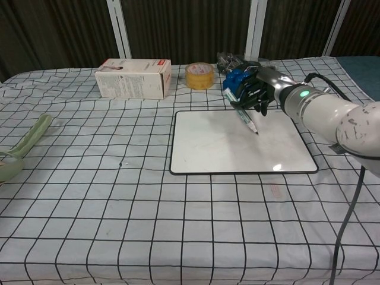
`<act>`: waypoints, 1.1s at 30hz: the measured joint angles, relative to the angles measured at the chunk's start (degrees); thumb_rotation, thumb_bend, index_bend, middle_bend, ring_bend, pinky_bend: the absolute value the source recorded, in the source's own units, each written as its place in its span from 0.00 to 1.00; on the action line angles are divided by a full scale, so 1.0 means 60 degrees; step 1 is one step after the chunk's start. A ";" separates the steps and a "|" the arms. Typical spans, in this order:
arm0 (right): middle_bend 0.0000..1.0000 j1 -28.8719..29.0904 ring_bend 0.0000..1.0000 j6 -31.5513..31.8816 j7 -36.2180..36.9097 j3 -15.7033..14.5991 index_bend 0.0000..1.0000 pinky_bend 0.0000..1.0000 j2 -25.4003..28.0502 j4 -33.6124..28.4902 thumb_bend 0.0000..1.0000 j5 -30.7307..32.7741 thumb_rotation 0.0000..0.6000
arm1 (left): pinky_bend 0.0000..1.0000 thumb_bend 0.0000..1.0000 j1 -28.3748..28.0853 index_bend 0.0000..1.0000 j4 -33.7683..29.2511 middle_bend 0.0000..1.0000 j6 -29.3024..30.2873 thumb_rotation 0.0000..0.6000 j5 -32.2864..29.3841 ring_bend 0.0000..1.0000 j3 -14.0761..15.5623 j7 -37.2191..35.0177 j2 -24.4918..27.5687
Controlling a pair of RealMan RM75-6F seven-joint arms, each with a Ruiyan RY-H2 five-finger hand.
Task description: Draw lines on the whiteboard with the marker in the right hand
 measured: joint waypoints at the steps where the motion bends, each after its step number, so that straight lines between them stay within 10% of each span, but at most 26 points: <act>1: 0.74 0.0001 0.73 0.0004 -0.0027 -0.0034 1.00 0.74 -0.0007 0.0020 0.39 -0.0015 1.00 | 0.03 0.36 0.0000 0.00 -0.0002 0.00 0.0000 1.00 0.0002 0.00 0.0001 0.0001 0.0001; 33: 0.75 -0.1455 0.74 0.0689 0.0167 -0.1811 1.00 0.75 0.0911 -0.1571 0.39 -0.1776 1.00 | 0.03 0.36 0.0005 0.00 -0.0038 0.00 0.0016 1.00 0.0095 0.00 0.0049 0.0139 -0.0037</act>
